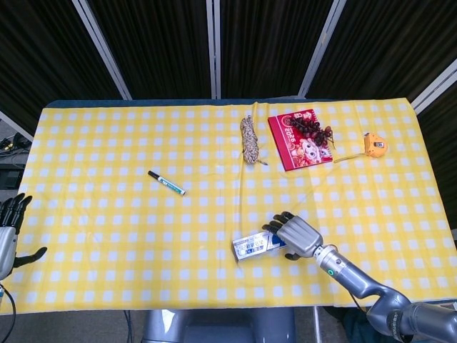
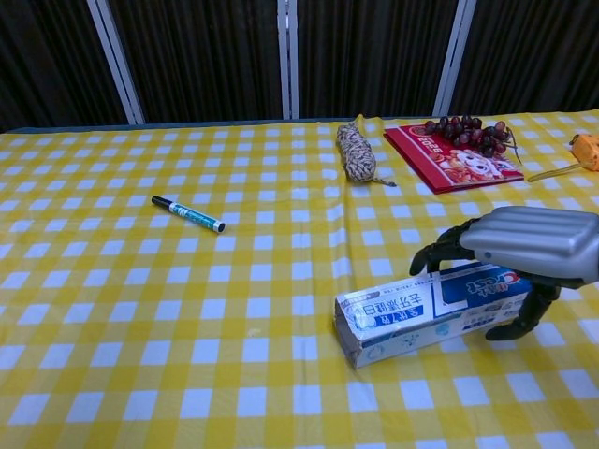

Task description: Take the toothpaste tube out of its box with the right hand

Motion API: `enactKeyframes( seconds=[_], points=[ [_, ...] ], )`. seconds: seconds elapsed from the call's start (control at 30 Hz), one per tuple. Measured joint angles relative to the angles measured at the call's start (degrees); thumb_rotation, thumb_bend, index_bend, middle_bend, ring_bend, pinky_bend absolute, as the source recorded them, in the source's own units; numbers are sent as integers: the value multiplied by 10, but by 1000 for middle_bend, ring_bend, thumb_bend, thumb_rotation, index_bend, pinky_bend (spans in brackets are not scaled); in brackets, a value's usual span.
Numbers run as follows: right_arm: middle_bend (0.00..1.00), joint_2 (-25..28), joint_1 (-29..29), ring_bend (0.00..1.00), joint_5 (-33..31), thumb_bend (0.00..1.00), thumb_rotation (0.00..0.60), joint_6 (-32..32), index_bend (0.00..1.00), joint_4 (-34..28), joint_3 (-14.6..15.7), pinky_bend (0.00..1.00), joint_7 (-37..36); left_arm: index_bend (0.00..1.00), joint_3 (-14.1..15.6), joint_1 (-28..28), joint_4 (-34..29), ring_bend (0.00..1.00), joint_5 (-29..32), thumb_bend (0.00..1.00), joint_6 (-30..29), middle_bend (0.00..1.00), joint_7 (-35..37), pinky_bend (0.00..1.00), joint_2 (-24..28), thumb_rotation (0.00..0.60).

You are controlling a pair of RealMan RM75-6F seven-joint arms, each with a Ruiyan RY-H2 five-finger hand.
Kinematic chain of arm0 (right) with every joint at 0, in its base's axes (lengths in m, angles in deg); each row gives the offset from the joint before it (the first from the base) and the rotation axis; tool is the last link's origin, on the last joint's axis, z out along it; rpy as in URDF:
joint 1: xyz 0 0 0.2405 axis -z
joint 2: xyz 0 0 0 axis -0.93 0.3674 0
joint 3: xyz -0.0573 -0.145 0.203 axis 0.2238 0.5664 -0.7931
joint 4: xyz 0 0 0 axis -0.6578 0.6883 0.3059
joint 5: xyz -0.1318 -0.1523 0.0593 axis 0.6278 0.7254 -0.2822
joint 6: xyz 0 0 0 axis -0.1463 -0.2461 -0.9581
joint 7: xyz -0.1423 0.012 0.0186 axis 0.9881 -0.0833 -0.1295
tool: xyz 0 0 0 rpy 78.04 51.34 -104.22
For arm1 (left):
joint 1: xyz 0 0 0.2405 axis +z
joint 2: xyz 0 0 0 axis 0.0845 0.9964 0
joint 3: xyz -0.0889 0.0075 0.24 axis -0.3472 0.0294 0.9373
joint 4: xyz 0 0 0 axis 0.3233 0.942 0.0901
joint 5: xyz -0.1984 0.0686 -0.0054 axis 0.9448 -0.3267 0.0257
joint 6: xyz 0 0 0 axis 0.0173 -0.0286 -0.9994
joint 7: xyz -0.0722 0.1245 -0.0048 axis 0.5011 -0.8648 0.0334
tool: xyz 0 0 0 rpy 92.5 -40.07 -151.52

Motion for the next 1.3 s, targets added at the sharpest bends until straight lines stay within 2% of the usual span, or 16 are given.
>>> enactKeyframes(
  seconds=[0.07,0.2,0.47,0.67,0.83,0.97,1.3],
  points=[
    [420,-7,1,342,0,207,600,-9,359,6,-2,353,-3,0,0,0,1,0,1,0,1,0,1,0,0,600],
    [441,-22,6,370,6,273,600,-44,399,24,-4,377,-28,0,0,-2,2,0,3,0,5,0,1,0,0,600],
    [443,-18,9,373,29,278,600,-91,402,24,-3,380,-59,0,1,-3,0,0,3,0,7,0,0,0,0,600],
    [451,16,10,379,45,282,600,-128,402,-4,-15,386,-22,0,2,-1,-3,0,-1,0,3,0,5,0,3,600],
    [469,57,12,401,67,285,600,-162,415,-30,-33,404,75,0,4,1,-7,0,-9,0,-4,0,12,0,7,600],
    [476,85,13,411,90,302,600,-186,469,-46,-48,410,182,0,5,4,-9,0,-15,0,-10,0,15,0,9,600],
    [464,152,12,404,168,318,600,-203,458,-63,-90,406,528,0,11,5,-11,0,-26,0,-12,0,16,0,10,600]
  ],
)
